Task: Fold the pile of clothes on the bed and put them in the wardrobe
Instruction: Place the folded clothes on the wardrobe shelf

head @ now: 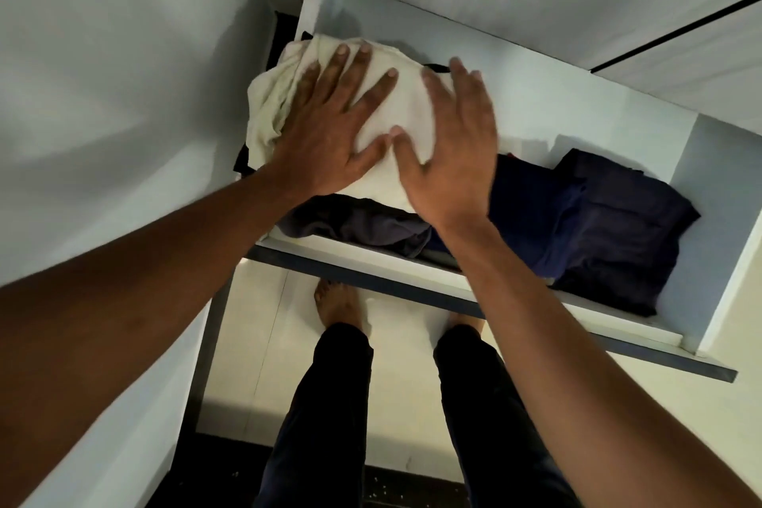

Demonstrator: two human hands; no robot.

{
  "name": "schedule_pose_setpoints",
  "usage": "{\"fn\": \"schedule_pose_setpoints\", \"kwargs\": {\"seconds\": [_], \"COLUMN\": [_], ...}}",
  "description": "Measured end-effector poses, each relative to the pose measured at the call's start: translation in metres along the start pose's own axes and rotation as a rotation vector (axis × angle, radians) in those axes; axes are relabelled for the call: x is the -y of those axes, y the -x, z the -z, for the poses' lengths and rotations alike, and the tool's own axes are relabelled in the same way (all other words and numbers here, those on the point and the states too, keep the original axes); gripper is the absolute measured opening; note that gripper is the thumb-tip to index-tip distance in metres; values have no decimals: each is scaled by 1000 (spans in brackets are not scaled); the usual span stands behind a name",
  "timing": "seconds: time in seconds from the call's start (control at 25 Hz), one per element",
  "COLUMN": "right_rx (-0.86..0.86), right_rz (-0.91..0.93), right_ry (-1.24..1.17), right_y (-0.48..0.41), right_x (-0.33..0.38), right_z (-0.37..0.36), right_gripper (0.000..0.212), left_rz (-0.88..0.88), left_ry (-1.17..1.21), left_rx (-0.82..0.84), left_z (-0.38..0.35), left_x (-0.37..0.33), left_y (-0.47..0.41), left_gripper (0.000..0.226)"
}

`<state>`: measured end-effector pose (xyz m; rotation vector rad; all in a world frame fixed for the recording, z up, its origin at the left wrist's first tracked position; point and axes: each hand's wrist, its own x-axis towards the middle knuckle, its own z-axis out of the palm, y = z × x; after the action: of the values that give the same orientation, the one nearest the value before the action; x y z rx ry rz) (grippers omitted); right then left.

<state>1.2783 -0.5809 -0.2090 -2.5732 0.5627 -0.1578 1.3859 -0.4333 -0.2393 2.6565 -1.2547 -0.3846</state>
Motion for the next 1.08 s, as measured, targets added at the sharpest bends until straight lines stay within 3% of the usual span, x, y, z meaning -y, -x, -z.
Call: {"fn": "schedule_pose_setpoints", "kwargs": {"seconds": [0.08,0.16,0.48,0.72,0.84,1.08], "right_rx": [216,280,280,303,322,319], "right_rz": [-99,-130,-73,-91,-54,-20], "right_ry": [126,147,213,224,237,217], "right_y": [-5,5,21,27,35,56], "right_x": [-5,-18,-35,-27,-18,-32], "right_z": [-33,-51,-86,-81,-73,-85], "right_gripper": [66,64,61,63,66,63], "left_rz": [47,55,70,64,162,269], "left_ry": [-2,19,181,96,-15,16], "left_rx": [17,50,34,66,60,148], "left_z": [-20,-32,-92,-74,-58,-90], "left_x": [-3,-10,4,1,-6,-10], "left_y": [0,3,8,23,56,68], "left_gripper": [69,69,77,73,69,71]}}
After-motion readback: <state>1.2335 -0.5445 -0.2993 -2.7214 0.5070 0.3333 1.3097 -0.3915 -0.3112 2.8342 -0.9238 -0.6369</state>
